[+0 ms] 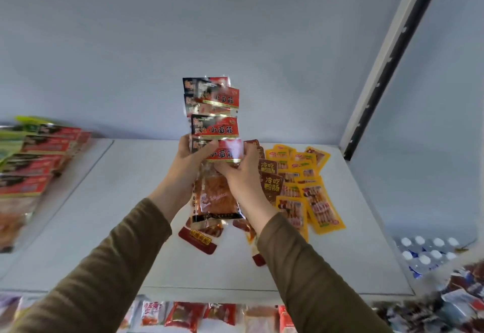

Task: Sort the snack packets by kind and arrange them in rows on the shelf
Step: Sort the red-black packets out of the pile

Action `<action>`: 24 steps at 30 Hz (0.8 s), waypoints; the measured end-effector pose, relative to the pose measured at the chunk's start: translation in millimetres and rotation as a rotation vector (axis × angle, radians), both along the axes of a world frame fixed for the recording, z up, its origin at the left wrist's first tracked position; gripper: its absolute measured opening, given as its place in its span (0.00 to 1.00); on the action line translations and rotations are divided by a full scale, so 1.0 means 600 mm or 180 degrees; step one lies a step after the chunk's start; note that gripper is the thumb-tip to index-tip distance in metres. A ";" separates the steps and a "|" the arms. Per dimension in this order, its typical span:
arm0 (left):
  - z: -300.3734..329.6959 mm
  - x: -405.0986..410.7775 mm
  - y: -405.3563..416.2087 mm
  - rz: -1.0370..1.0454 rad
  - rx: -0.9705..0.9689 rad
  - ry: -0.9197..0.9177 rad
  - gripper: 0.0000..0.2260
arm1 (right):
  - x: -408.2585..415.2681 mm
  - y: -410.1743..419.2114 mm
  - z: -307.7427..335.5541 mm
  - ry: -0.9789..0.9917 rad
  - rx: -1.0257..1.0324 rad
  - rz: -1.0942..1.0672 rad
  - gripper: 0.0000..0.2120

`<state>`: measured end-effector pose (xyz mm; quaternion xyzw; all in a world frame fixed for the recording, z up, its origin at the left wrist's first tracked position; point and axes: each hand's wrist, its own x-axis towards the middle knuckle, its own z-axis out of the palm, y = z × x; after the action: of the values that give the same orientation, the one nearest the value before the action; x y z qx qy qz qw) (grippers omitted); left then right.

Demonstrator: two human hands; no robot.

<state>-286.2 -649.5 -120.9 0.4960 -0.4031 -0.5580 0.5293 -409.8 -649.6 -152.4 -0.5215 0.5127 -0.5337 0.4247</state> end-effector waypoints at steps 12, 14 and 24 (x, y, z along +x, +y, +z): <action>0.009 0.186 0.024 0.0241 0.0139 -0.0189 0.18 | 0.149 -0.021 0.014 -0.0487 0.0763 0.1042 0.54; 0.010 0.231 0.026 0.0212 0.0186 -0.0237 0.18 | 0.186 -0.022 0.019 -0.0656 0.0808 0.1215 0.51; -0.032 0.482 -0.003 -0.0131 0.0920 -0.0544 0.16 | 0.460 -0.014 -0.038 -0.1151 0.1106 0.0701 0.29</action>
<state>2.7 -651.3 -140.0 0.6043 -0.3722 -0.5767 0.4047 -134.0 -657.9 -175.4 -0.3897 0.4526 -0.4727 0.6479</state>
